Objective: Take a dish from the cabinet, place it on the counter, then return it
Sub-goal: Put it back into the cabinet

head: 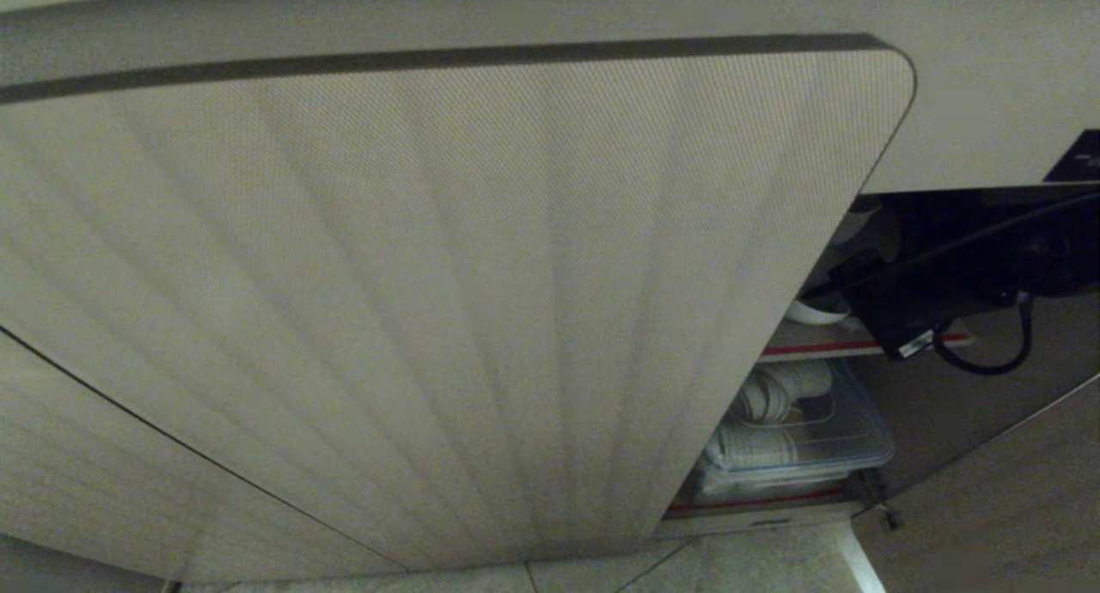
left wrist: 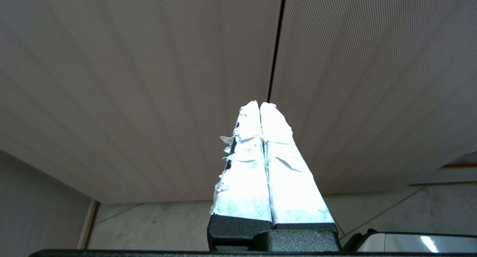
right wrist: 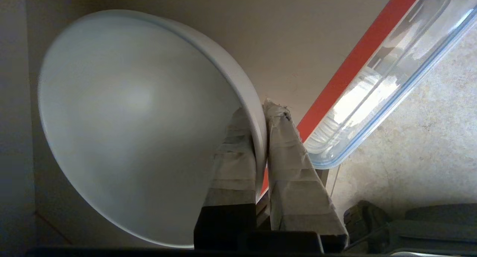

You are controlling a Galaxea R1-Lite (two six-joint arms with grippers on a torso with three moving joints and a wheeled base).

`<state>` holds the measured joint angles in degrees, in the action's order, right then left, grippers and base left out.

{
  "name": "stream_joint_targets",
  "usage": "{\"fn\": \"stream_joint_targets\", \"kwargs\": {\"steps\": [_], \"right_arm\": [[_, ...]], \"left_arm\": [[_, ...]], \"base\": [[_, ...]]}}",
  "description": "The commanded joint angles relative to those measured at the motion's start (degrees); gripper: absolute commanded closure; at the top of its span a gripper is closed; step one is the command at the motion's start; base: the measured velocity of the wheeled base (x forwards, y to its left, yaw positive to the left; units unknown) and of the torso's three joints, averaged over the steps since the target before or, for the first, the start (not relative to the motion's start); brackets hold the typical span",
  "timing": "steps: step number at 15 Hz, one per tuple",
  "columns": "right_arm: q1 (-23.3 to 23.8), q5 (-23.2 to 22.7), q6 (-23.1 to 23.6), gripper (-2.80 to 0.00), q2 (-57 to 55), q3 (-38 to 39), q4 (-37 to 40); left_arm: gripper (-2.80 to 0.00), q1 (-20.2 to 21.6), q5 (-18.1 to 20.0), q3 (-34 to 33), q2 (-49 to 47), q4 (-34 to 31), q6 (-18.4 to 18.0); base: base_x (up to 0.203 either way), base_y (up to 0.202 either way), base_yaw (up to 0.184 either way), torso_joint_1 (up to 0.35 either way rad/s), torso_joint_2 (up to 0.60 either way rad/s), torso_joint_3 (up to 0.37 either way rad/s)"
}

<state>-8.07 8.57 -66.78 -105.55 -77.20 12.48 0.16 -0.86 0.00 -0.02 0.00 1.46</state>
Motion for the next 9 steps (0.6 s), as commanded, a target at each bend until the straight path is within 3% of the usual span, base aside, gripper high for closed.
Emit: {"fn": "stream_joint_targets", "kwargs": {"steps": [1,9], "right_arm": [[0.0,0.0,-0.5,0.0,-0.1,0.1,0.1],[0.0,0.1,-1.2,0.0,0.2,1.3,0.1]], "left_arm": [[0.0,0.0,0.0,0.0,0.0,0.1,0.0],[0.0,0.0,0.0,0.0,0.0,0.0,0.0]], "base": [[0.0,0.0,0.0,0.0,0.0,0.0],[0.0,0.0,0.0,0.0,0.0,0.0]]}}
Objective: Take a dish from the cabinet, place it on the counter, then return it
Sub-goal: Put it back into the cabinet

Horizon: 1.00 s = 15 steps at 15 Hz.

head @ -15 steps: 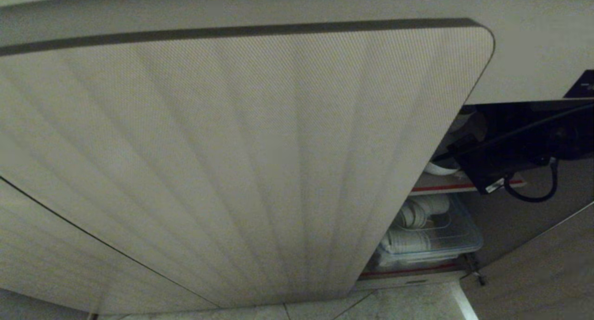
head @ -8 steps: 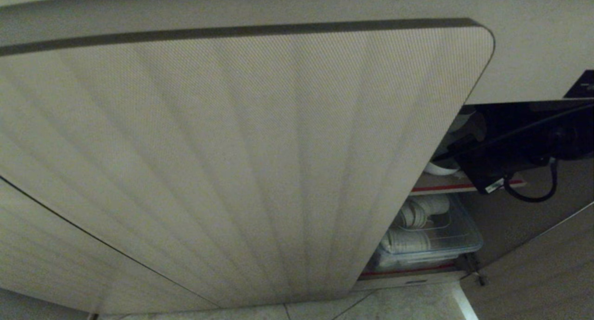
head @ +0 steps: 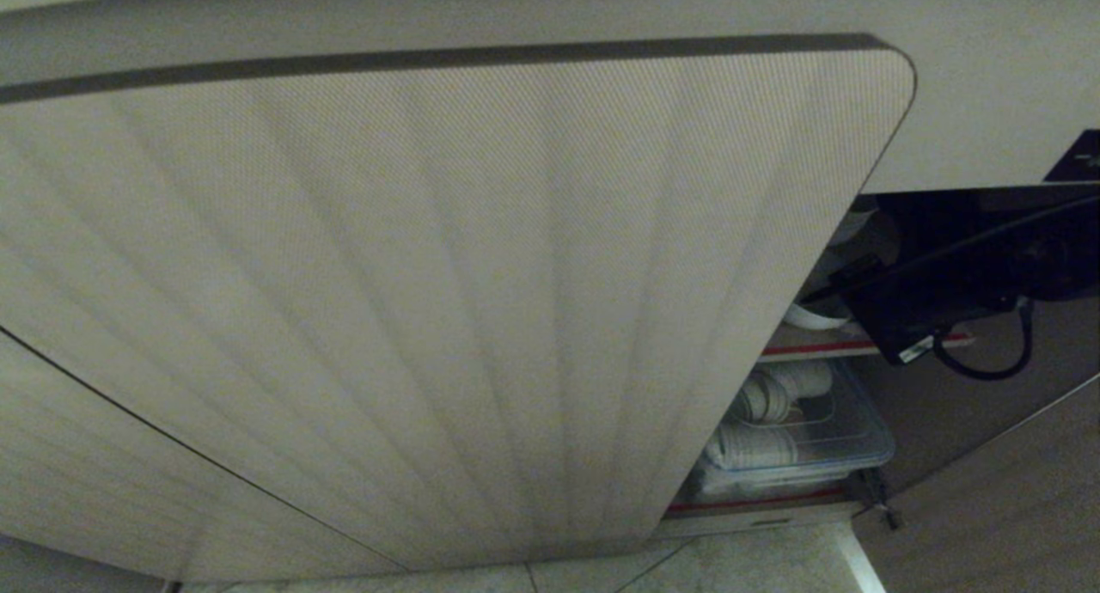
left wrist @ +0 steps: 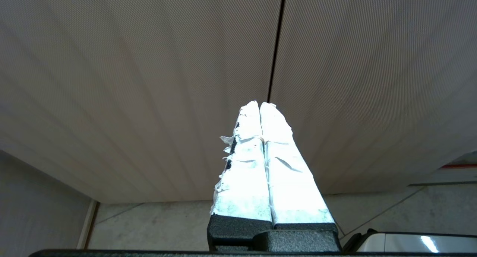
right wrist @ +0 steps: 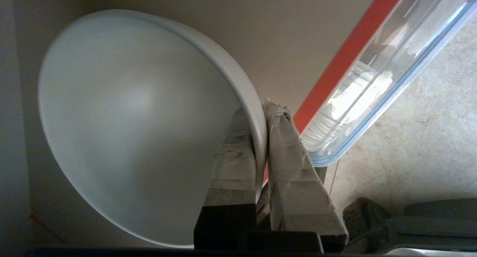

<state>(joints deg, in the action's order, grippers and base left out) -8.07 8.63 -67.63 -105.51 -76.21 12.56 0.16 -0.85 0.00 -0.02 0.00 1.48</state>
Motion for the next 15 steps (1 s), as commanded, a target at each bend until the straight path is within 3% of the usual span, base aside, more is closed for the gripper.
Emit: {"fn": "stream_joint_targets", "kwargs": {"steps": [1,15], "right_arm": [[0.0,0.1,-0.4,0.0,0.1,0.3,0.1],[0.0,0.3,-0.3,0.0,-0.9,-0.3,0.0]], "left_arm": [[0.0,0.0,0.0,0.0,0.0,0.0,0.0],[0.0,0.0,0.0,0.0,0.0,0.0,0.0]], "base": [[0.0,0.0,0.0,0.0,0.0,0.0],[0.0,0.0,0.0,0.0,0.0,0.0]]}}
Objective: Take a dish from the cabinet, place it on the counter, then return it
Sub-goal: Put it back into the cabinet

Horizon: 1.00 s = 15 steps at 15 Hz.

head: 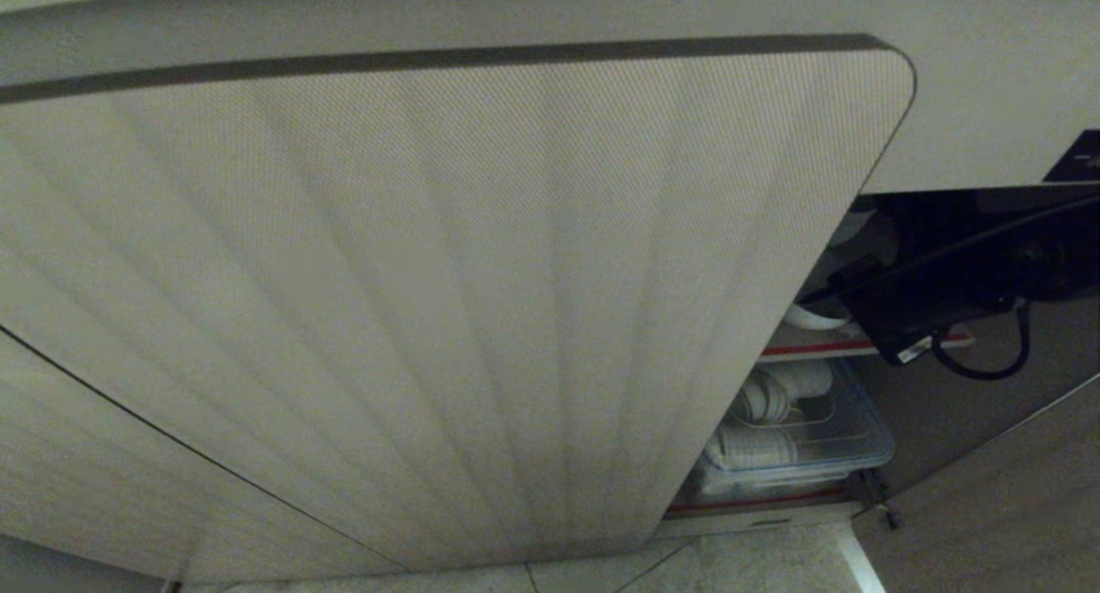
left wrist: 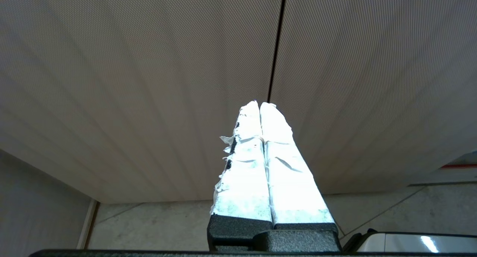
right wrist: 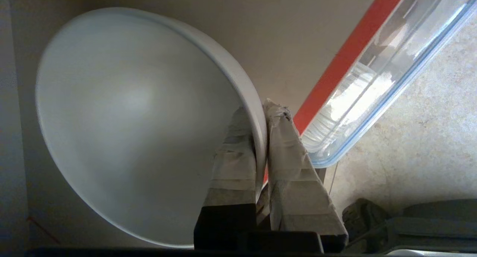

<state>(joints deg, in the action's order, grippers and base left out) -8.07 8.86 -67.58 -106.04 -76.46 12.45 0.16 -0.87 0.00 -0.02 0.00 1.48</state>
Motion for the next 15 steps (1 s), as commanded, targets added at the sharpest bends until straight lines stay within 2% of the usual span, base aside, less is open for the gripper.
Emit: {"fn": "stream_joint_targets", "kwargs": {"steps": [1,15], "right_arm": [[0.0,0.1,-0.4,0.0,-0.4,-0.1,0.1],[0.0,0.5,-0.4,0.0,-1.1,-0.4,0.0]], "left_arm": [[0.0,0.0,0.0,0.0,0.0,0.0,0.0],[0.0,0.0,0.0,0.0,0.0,0.0,0.0]], "base": [[0.0,0.0,0.0,0.0,0.0,0.0],[0.0,0.0,0.0,0.0,0.0,0.0]]}}
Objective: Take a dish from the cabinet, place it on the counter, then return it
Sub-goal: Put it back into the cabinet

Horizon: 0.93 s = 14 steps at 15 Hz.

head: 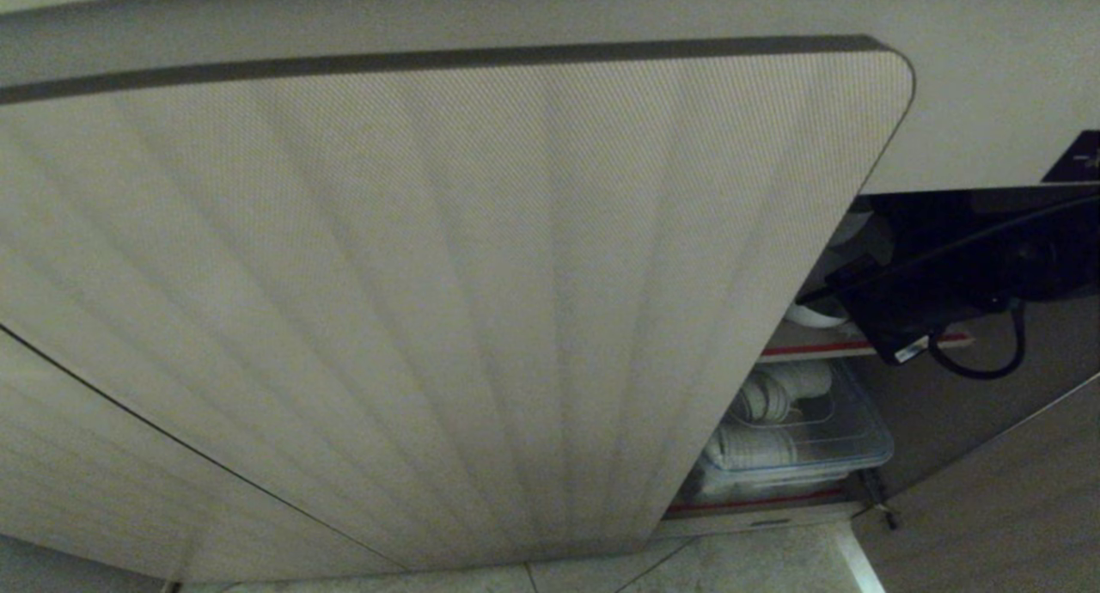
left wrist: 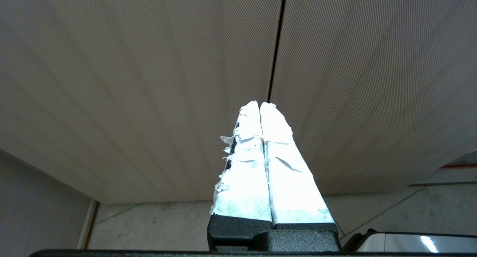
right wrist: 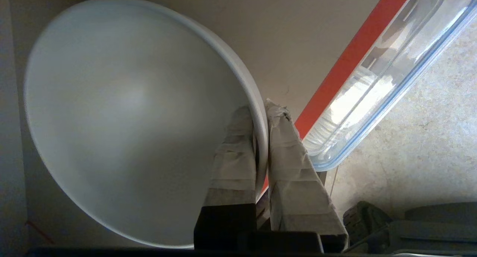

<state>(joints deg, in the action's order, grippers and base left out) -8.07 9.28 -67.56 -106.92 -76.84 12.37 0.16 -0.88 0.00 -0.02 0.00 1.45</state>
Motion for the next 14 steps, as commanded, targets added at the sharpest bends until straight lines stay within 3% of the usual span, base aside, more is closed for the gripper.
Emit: {"fn": "stream_joint_targets", "kwargs": {"steps": [1,7,8,14], "right_arm": [[0.0,0.0,-0.4,0.0,-0.2,-0.1,0.1],[0.0,0.0,-0.5,0.0,-0.2,-0.9,0.2],[0.0,-0.1,-0.5,-2.8,-0.2,-0.9,0.3],[0.0,0.8,-0.6,-2.8,-0.2,-0.9,0.2]], "left_arm": [[0.0,0.0,0.0,0.0,0.0,0.0,0.0],[0.0,0.0,0.0,0.0,0.0,0.0,0.0],[0.0,0.0,0.0,0.0,0.0,0.0,0.0],[0.0,0.0,0.0,0.0,0.0,0.0,0.0]], "base": [[0.0,0.0,0.0,0.0,0.0,0.0],[0.0,0.0,0.0,0.0,0.0,0.0],[0.0,0.0,0.0,0.0,0.0,0.0],[0.0,0.0,0.0,0.0,0.0,0.0]]}}
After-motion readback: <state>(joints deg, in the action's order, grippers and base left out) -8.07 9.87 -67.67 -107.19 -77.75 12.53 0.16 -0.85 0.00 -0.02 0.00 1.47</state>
